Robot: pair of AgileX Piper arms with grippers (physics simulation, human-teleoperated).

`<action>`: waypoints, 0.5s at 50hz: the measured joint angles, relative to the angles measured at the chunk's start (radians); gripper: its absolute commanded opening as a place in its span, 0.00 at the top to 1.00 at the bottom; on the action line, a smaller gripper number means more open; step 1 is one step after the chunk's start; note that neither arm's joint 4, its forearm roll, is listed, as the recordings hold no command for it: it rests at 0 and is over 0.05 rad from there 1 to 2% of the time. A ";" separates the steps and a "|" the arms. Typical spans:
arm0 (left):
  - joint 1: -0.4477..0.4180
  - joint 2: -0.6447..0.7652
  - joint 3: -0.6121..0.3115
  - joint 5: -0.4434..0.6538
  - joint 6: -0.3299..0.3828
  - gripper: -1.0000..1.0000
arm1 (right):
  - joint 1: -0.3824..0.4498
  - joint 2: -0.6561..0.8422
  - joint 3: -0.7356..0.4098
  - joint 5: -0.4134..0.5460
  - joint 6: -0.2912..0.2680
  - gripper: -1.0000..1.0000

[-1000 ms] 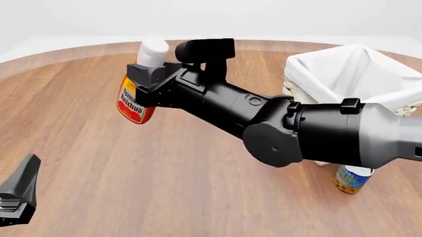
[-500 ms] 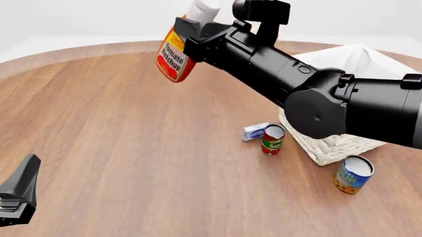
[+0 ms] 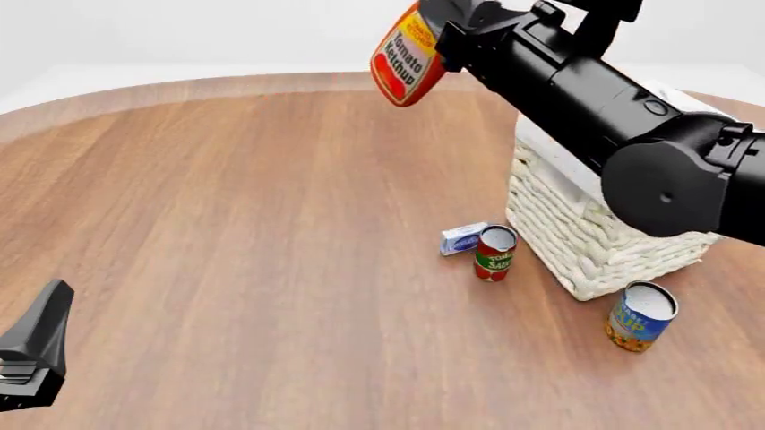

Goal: Pick up the ketchup, and put it in the basket.

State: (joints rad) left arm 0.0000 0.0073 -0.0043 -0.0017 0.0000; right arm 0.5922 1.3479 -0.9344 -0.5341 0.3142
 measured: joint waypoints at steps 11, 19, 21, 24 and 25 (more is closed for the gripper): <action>0.000 0.000 0.000 0.000 0.000 0.00 | -0.074 -0.057 0.035 -0.004 0.004 1.00; 0.000 0.000 0.000 0.000 0.000 0.00 | -0.149 -0.104 0.056 0.001 -0.003 1.00; 0.000 0.000 0.000 0.000 0.000 0.00 | -0.166 -0.113 0.060 0.002 -0.005 1.00; 0.000 0.000 0.000 0.000 0.000 0.00 | -0.189 -0.127 0.065 0.006 -0.008 1.00; 0.000 0.000 0.000 0.000 0.000 0.00 | -0.197 -0.131 0.067 0.007 -0.008 1.00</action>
State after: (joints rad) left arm 0.0000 0.0073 -0.0043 -0.0017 0.0000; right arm 0.3953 1.2168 -0.8672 -0.5268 0.3058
